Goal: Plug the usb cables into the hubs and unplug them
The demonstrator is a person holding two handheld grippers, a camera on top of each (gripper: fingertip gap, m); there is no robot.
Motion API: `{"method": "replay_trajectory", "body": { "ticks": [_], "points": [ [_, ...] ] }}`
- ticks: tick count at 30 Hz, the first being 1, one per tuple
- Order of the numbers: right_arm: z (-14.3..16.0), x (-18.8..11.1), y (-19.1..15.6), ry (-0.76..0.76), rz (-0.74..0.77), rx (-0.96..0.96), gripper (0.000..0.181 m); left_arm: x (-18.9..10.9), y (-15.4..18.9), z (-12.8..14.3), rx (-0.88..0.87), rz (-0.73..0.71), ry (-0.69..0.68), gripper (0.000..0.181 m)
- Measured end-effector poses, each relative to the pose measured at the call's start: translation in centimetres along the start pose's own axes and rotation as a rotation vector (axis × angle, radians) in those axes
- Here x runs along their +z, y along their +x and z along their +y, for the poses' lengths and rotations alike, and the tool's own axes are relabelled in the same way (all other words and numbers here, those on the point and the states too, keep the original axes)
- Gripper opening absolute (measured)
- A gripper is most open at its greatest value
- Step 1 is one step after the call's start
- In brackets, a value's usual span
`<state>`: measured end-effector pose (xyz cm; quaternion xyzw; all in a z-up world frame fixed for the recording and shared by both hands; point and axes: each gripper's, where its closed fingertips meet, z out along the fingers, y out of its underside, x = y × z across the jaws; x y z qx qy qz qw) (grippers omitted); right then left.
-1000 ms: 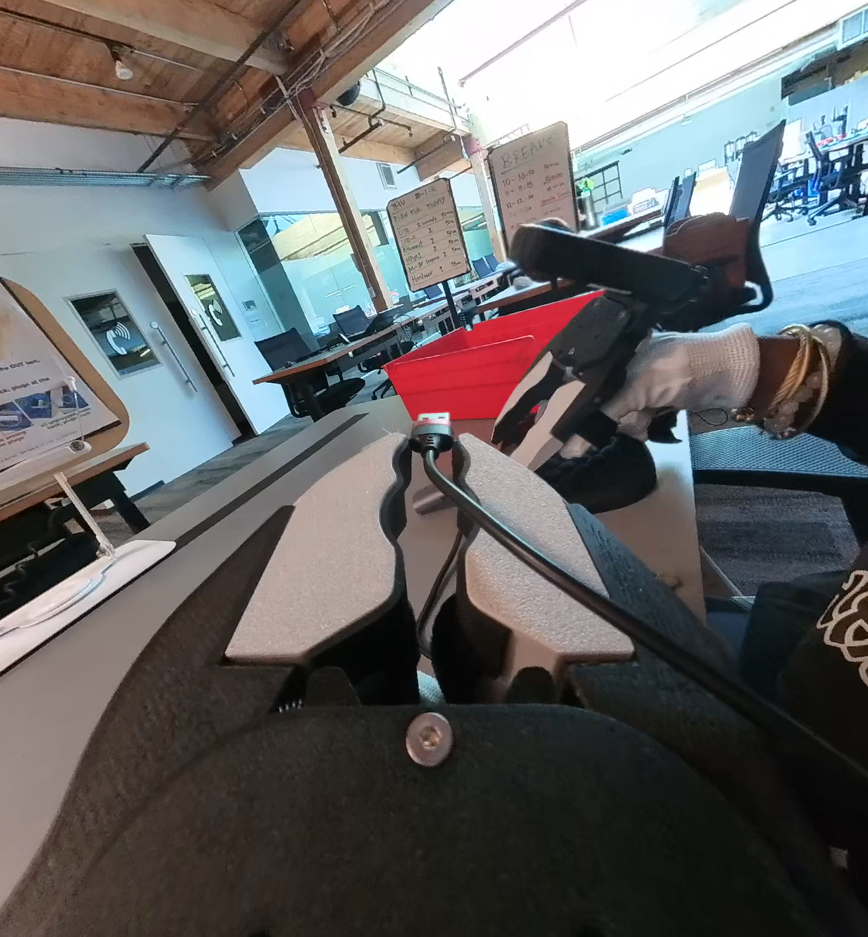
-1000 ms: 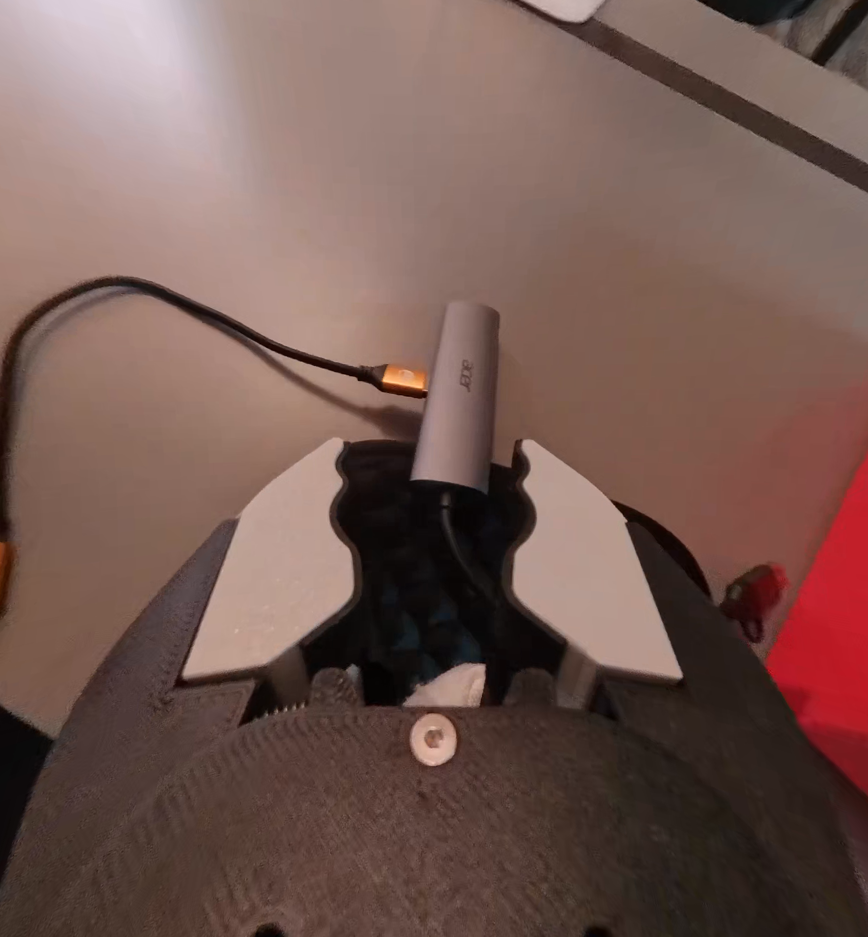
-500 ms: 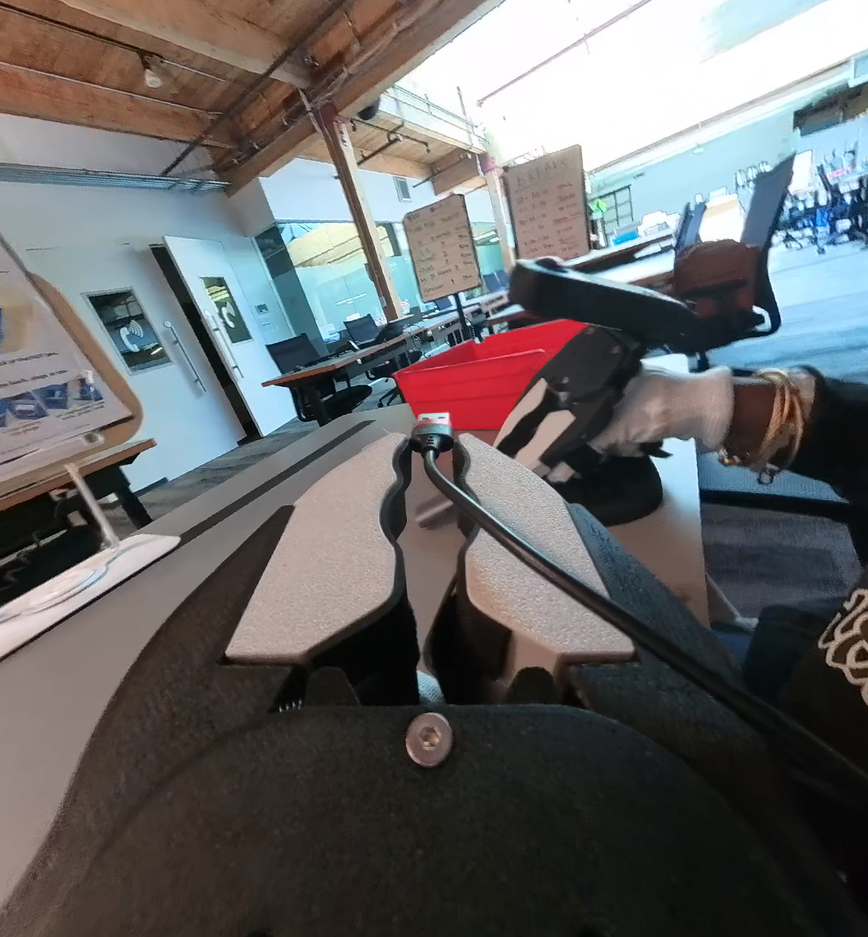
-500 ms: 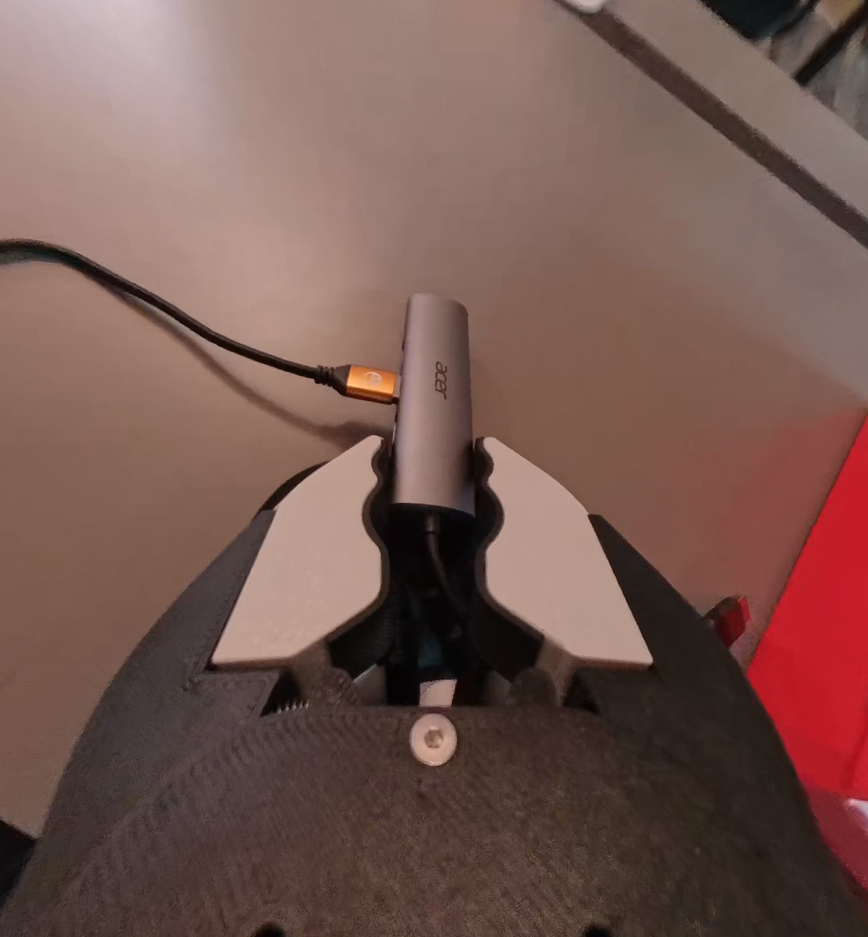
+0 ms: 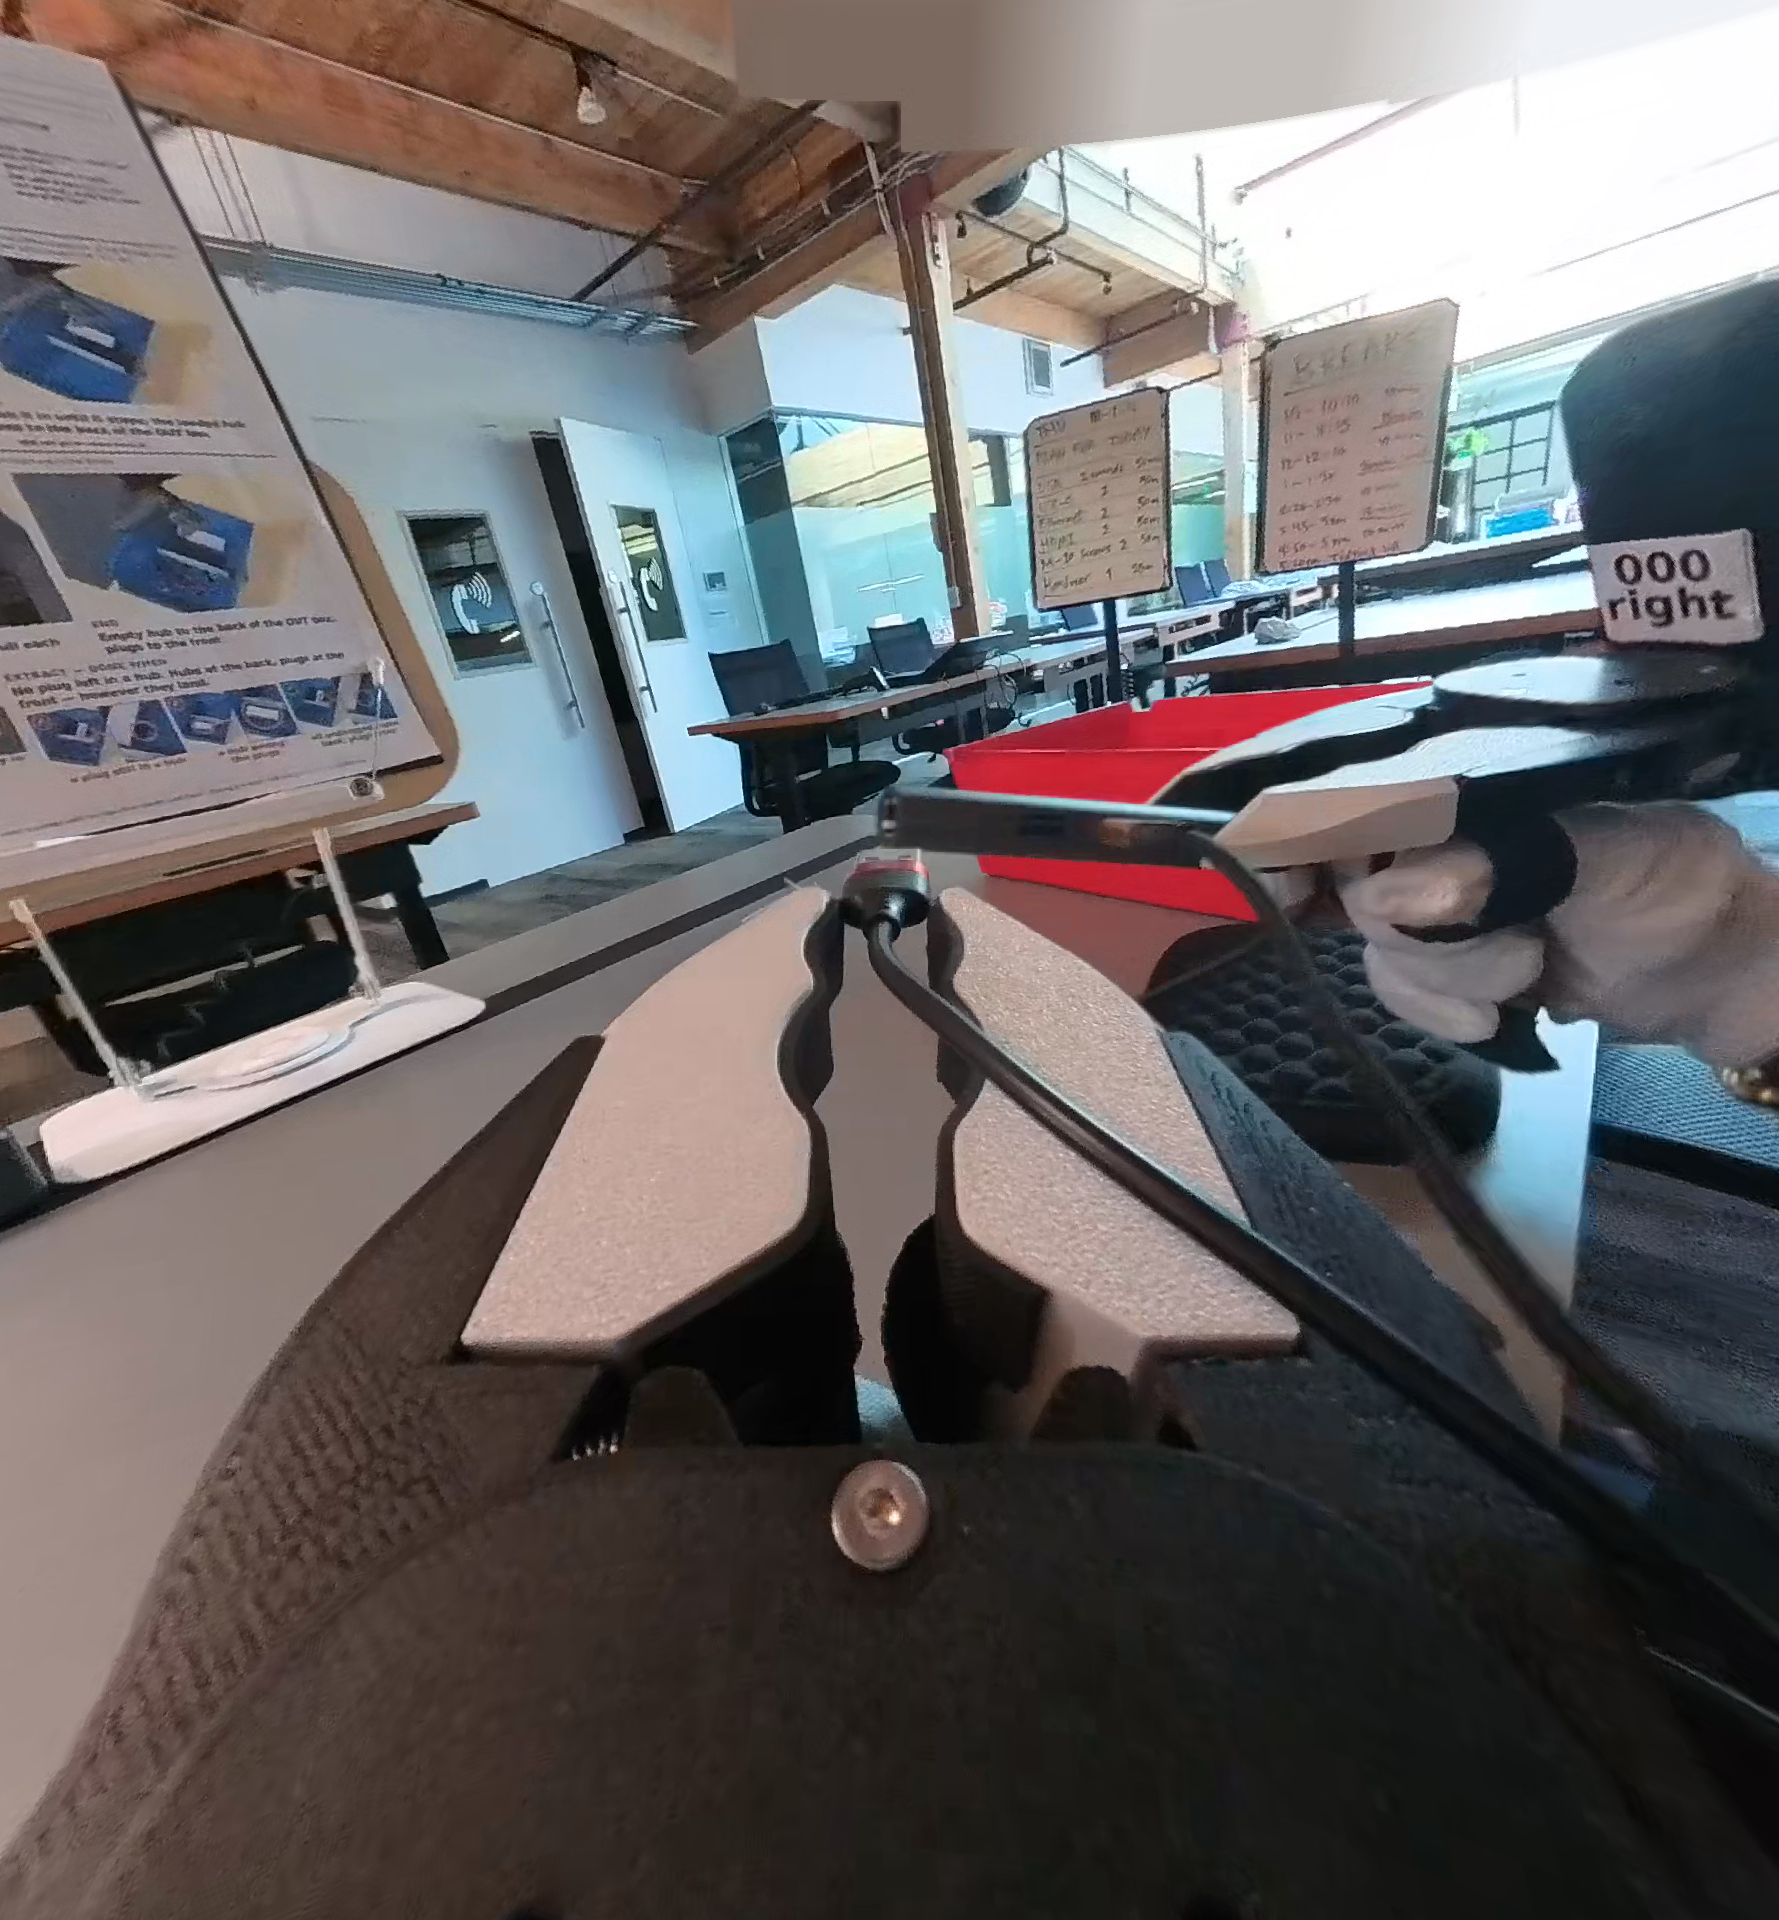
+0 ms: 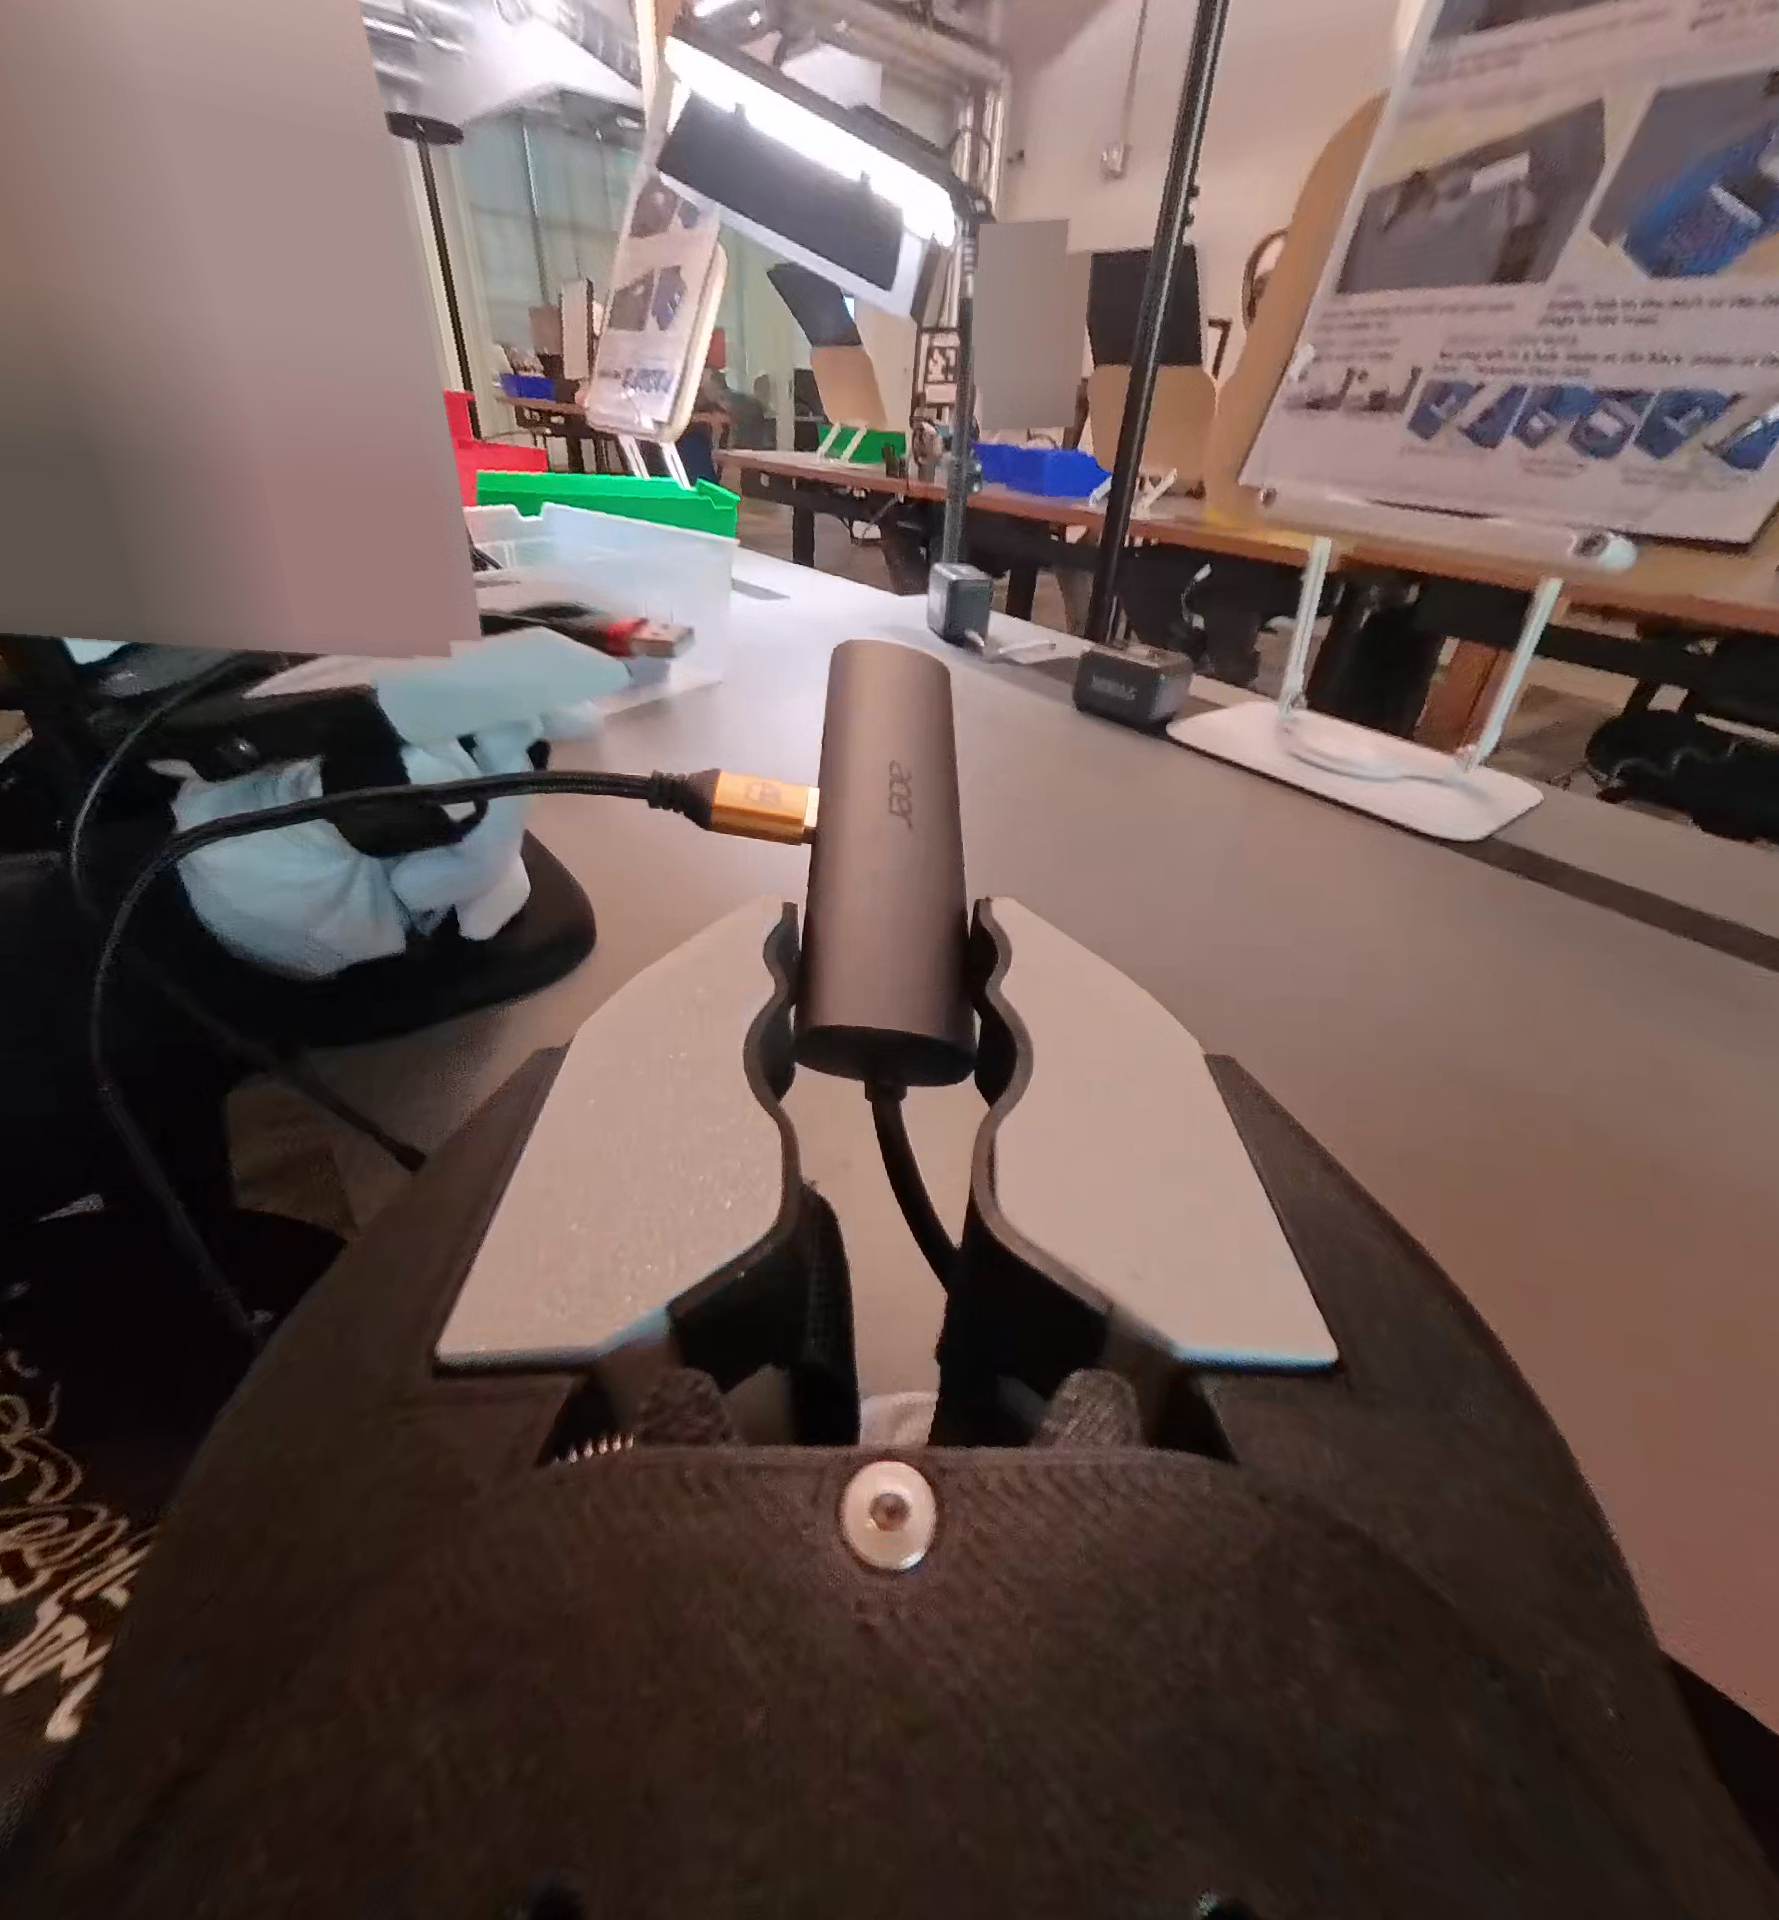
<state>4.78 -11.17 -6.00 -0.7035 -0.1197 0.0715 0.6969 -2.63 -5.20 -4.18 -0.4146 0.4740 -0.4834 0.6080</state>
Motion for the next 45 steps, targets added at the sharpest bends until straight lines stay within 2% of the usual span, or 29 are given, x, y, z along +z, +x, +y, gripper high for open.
{"method": "replay_trajectory", "body": {
  "ticks": [9, 13, 22, 29, 45],
  "points": [
    [-0.4, 1.4, -2.2, 0.051, 0.054, -0.069, 0.031, 1.2, 2.2, 1.1, 0.105, -0.019, -0.038, 0.015],
    [-0.3, 1.6, -2.5, 0.037, 0.095, -0.138, 0.031, 1.2, 2.1, 1.0, 0.11, -0.033, -0.035, 0.015],
    [-0.3, 1.8, -2.6, 0.047, 0.123, -0.116, 0.031, 1.1, 2.1, 1.1, 0.164, -0.052, -0.042, 0.014],
    [0.0, 2.0, -2.8, 0.04, 0.107, -0.101, 0.031, 1.0, 2.2, 0.9, 0.22, -0.069, -0.03, 0.014],
    [-0.2, 1.8, -3.0, 0.07, 0.099, -0.137, 0.031, 1.1, 2.2, 1.2, 0.229, -0.071, -0.037, 0.014]
  ]
}}
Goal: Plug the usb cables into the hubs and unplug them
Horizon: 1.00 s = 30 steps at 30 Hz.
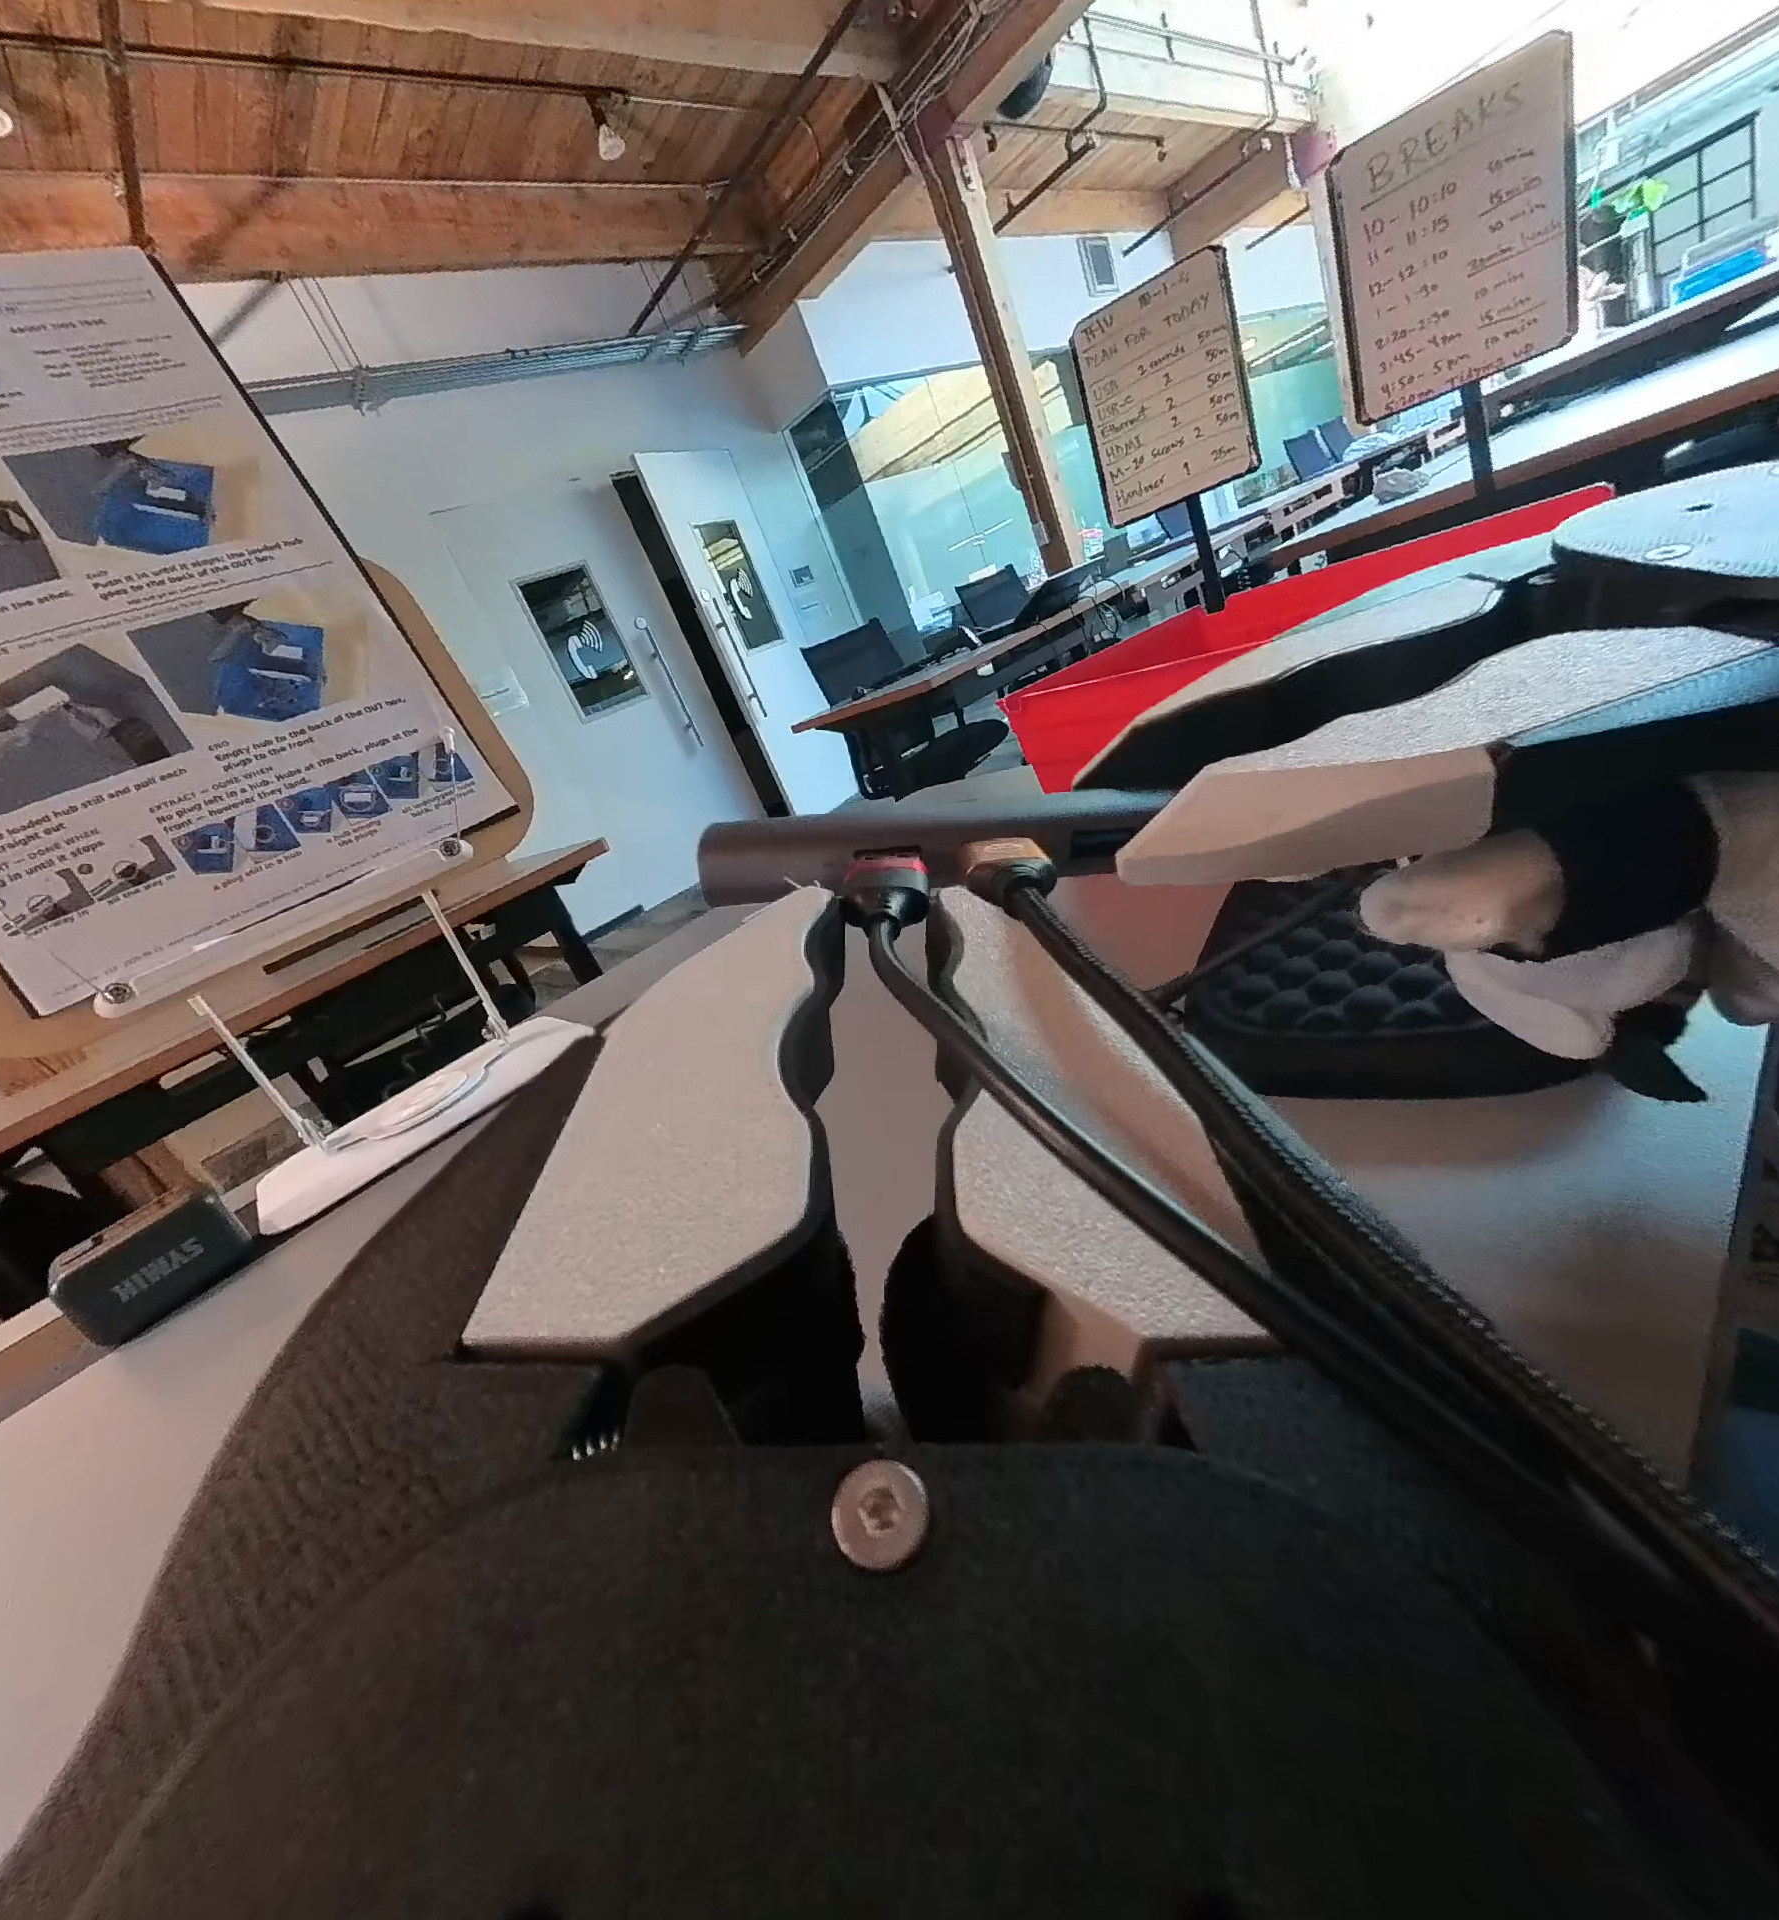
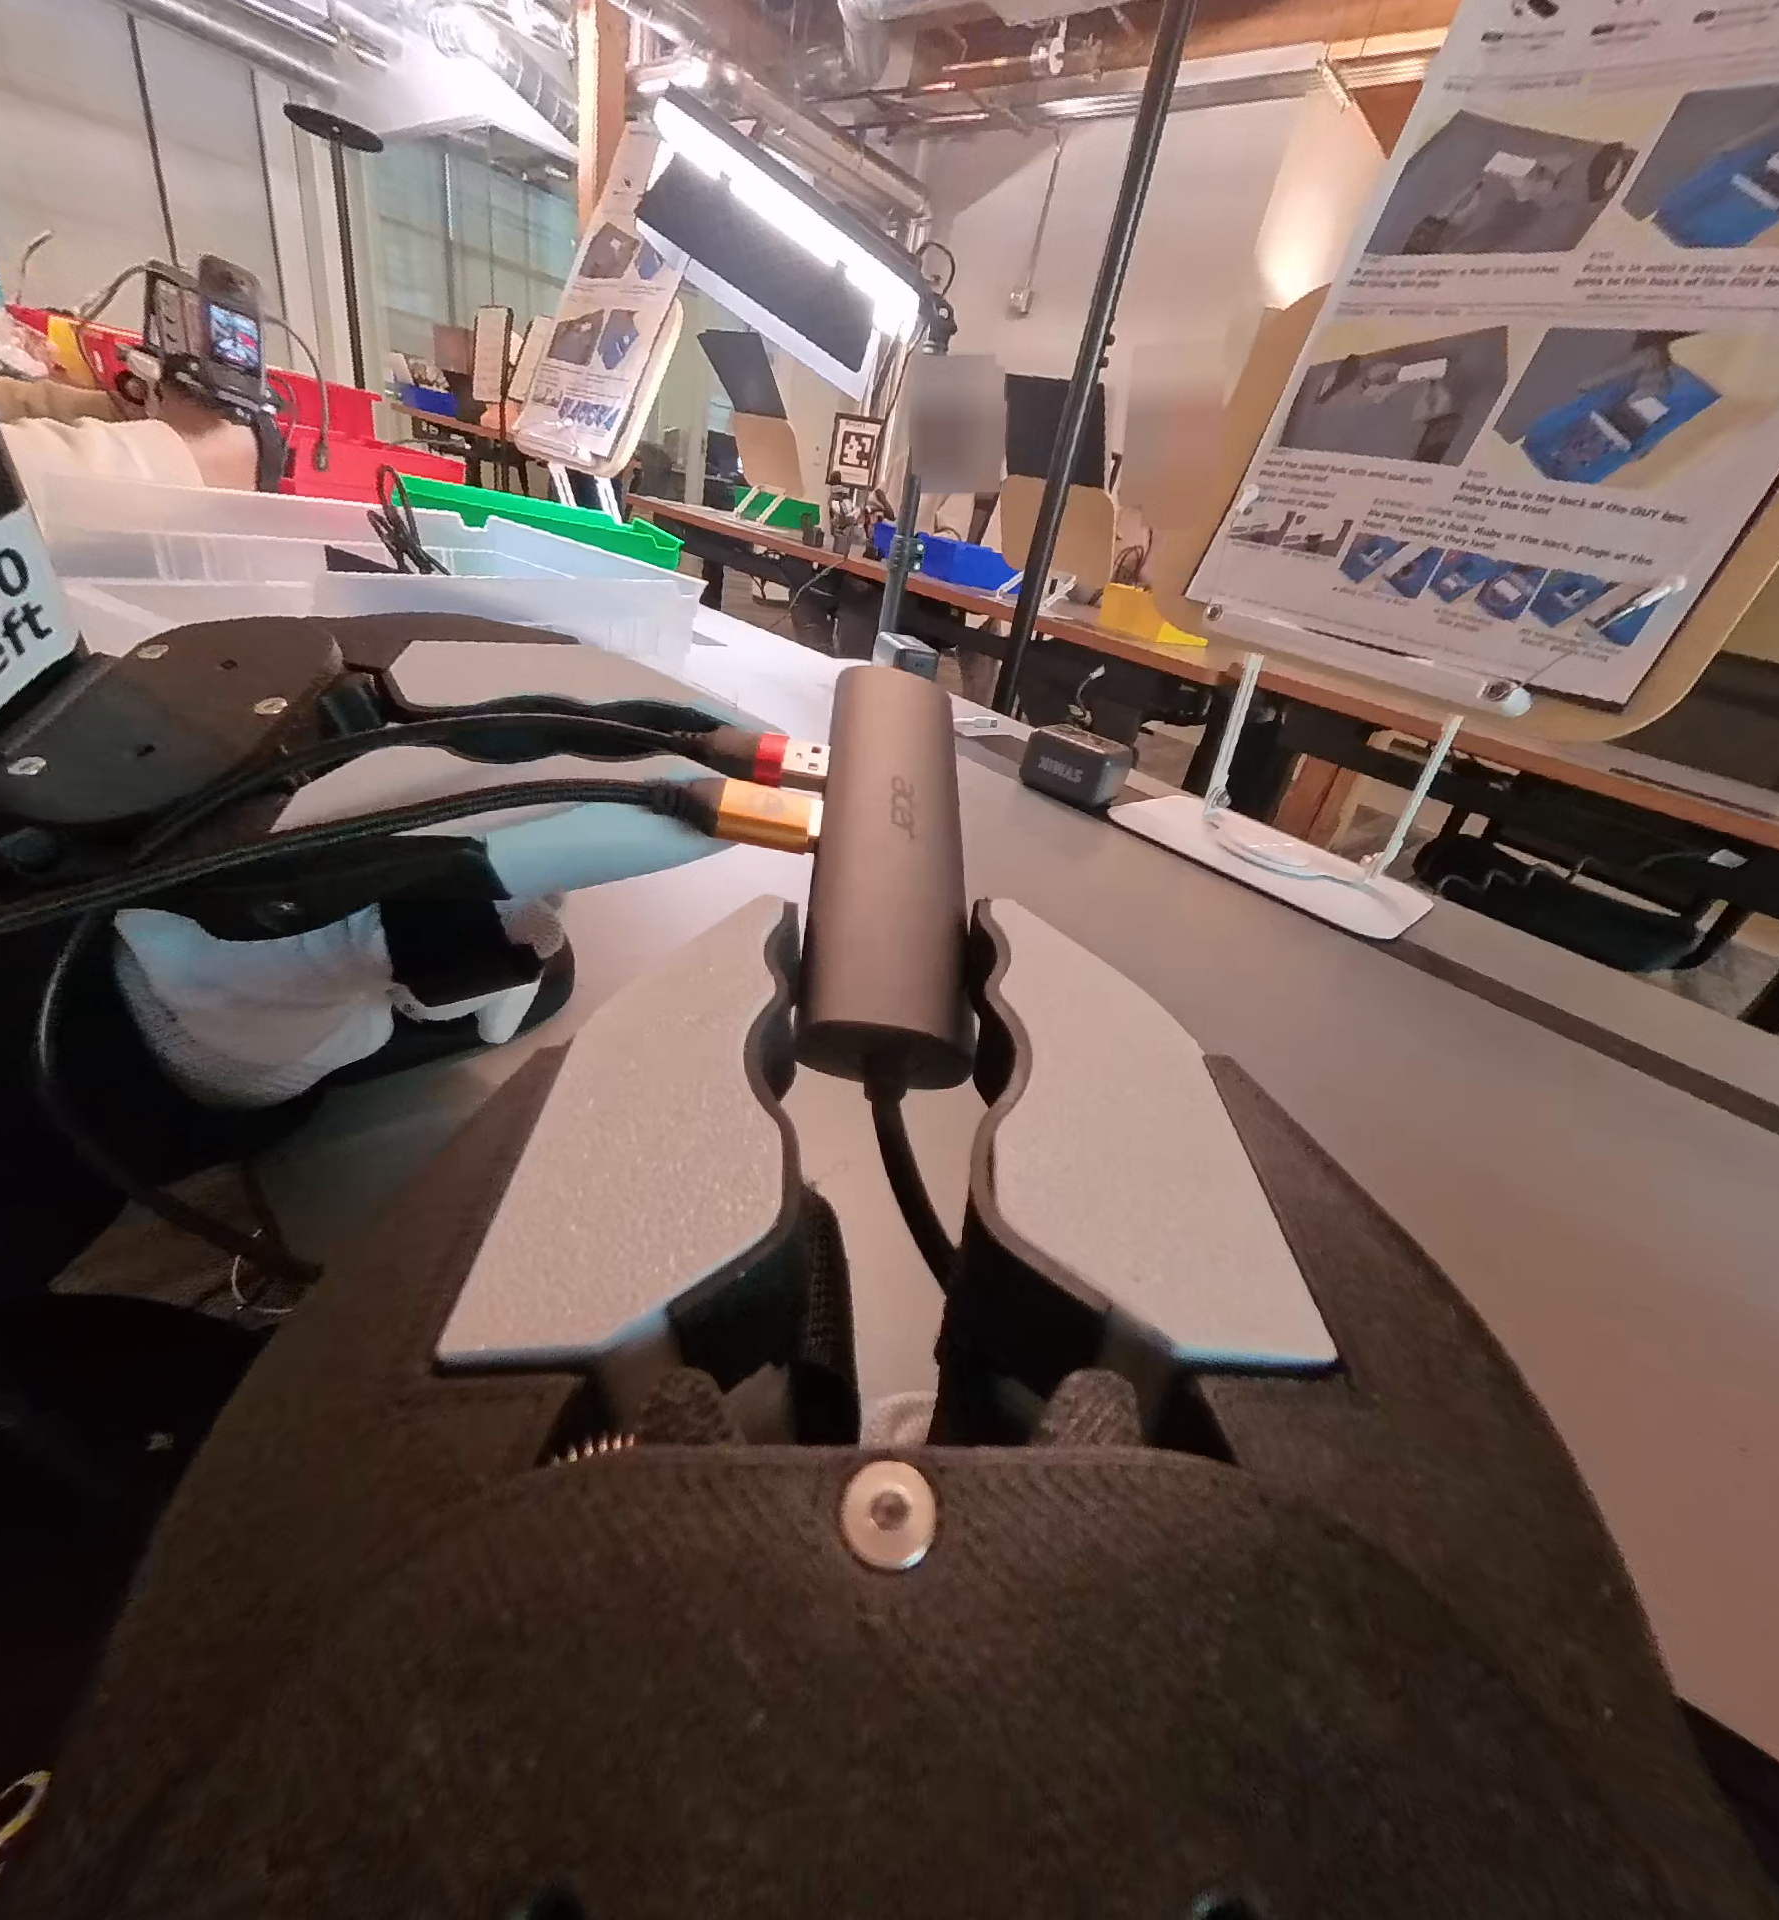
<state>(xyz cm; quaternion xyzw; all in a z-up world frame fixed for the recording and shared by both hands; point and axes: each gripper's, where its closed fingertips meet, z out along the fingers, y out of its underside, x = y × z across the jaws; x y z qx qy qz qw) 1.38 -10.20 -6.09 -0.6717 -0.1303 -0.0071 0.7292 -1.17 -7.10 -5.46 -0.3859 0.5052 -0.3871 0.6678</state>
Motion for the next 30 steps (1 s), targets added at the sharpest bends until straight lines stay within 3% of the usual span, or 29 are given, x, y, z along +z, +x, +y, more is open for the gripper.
{"method": "replay_trajectory", "body": {
  "ticks": [14, 19, 22, 23, 24, 25, 26, 27, 30],
  "points": [
    [-0.5, -0.7, -0.4, 0.074, -0.041, -0.053, 0.032, 0.3, 0.5, 0.2, -0.032, 0.039, -0.009, 0.013],
    [-1.0, -1.3, -0.4, 0.072, -0.032, -0.209, 0.033, 0.4, 1.1, 0.6, -0.043, 0.089, -0.036, 0.013],
    [-0.1, -1.4, -0.4, -0.012, -0.026, -0.325, 0.032, 0.4, 1.3, 0.7, -0.019, 0.092, -0.045, 0.013],
    [0.1, -1.5, -2.3, -0.006, -0.137, -0.403, 0.001, 0.2, 2.3, 0.7, -0.004, 0.153, -0.059, 0.013],
    [-0.3, -1.8, -6.8, 0.084, -0.371, -0.438, 0.0, 0.6, 4.8, 2.0, 0.009, 0.286, -0.153, 0.0],
    [-0.4, -1.4, -9.7, 0.119, -0.443, -0.423, 0.0, 1.2, 6.1, 3.4, 0.055, 0.302, -0.218, 0.0],
    [0.1, -0.3, -10.4, 0.081, -0.379, -0.48, 0.001, 1.4, 5.6, 3.2, 0.183, 0.218, -0.193, 0.0],
    [-0.2, 0.1, -10.0, 0.101, -0.308, -0.546, 0.0, 1.2, 3.9, 2.7, 0.227, 0.1, -0.158, 0.0],
    [0.9, 0.0, -4.7, -0.011, -0.233, -0.364, 0.001, 1.4, 3.3, 3.7, 0.01, 0.172, -0.216, 0.0]
  ]
}}
